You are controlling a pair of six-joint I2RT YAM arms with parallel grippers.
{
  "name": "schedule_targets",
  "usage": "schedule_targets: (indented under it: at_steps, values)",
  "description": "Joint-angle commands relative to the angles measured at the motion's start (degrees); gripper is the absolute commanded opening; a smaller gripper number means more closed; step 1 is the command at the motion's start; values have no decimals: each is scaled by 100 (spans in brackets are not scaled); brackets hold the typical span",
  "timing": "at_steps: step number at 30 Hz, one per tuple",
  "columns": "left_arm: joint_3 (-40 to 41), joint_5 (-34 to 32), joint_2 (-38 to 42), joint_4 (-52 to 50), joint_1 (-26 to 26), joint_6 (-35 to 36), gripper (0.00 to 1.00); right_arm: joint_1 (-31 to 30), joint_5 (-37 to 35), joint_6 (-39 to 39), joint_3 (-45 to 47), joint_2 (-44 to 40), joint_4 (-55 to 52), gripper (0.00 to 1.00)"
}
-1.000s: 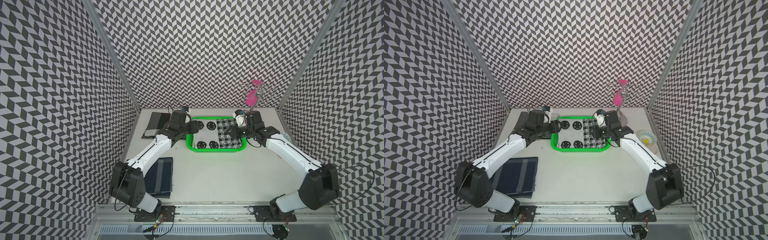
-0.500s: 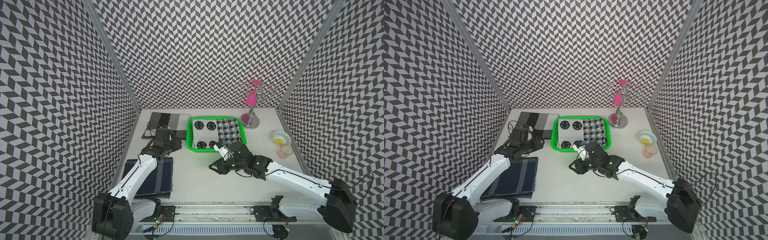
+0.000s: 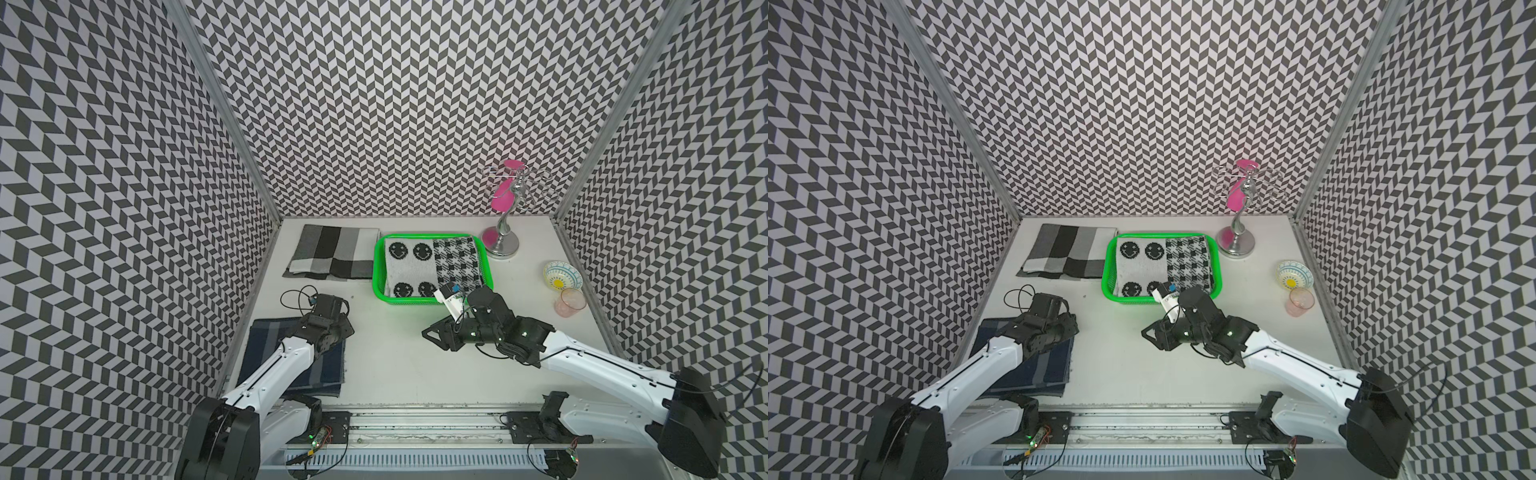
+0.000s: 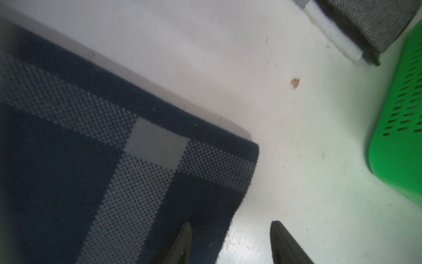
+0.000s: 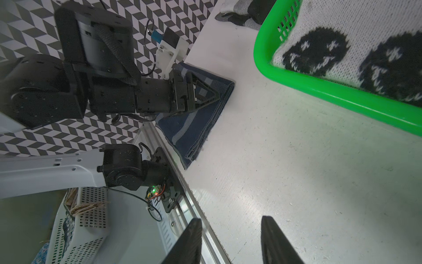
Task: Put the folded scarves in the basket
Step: Move the scarf to the center of the board.
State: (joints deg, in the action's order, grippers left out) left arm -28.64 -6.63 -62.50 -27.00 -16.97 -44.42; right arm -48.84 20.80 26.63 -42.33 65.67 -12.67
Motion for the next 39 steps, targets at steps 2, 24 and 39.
schedule_targets:
  at_steps: [2,24,39]
  values:
    - [-6,-570,-293,245,-403,-233,58,6,-84,-103,101,-47,313,45]
    - [609,244,-975,1405,-1472,-761,12,8,-185,19,440,-119,427,43]
    - [-317,372,-638,1051,-2602,-909,39,-57,125,799,1274,152,1956,63]
